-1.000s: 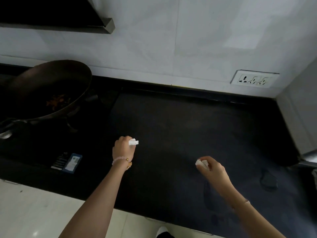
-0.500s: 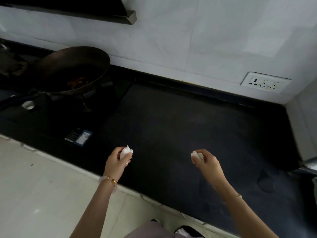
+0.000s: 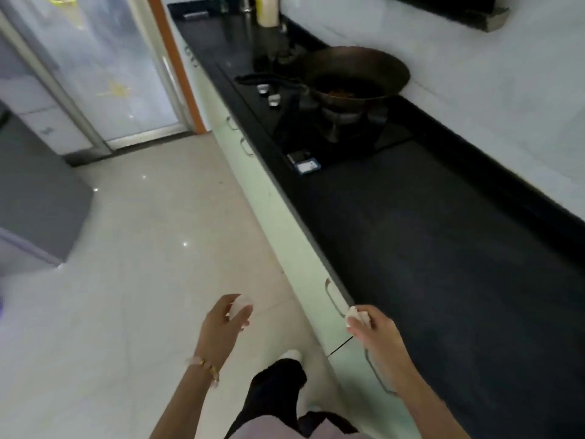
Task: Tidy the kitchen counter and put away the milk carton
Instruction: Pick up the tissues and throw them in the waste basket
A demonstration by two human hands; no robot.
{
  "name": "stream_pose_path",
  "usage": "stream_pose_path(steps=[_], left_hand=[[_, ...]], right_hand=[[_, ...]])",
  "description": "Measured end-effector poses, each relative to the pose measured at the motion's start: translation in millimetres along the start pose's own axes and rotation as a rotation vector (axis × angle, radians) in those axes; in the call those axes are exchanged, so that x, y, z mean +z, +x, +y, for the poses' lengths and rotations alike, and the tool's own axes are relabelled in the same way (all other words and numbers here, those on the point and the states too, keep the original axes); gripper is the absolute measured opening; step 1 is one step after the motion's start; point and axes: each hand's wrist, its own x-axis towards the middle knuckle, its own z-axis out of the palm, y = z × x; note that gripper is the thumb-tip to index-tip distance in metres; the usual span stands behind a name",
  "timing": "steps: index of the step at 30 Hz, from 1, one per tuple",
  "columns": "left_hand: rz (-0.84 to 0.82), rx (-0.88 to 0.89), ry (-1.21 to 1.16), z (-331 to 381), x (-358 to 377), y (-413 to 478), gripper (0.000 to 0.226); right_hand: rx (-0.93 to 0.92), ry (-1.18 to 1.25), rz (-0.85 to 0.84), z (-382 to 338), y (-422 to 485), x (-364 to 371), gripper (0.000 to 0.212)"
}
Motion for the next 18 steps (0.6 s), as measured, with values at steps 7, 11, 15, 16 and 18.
stream_pose_path(steps=[7,11,15,16,18], left_hand=[[0.326,-0.094,-0.168,-53,-79,-82,0.015],[0.508,-0.113,-0.267,-78,-125,-114,0.009],[0.658,-0.163,-0.352,-112,-172,-138,0.012],[0.693,-0.179,-0.370,-121,-185,-144,0.012],[0.754,-0.202,-0.398,-141,-210,-155,0.007]], right_hand=[[-0.177,-0.071,-0.286,-39,-18,77,0.003],[-0.274,-0.138,-0.432,-70,-19,135,0.005],[-0.337,-0.181,-0.539,-96,-29,210,0.009],[-0.342,-0.198,-0.565,-101,-33,230,0.011],[-0.361,-0.223,-0.627,-109,-44,267,0.015]])
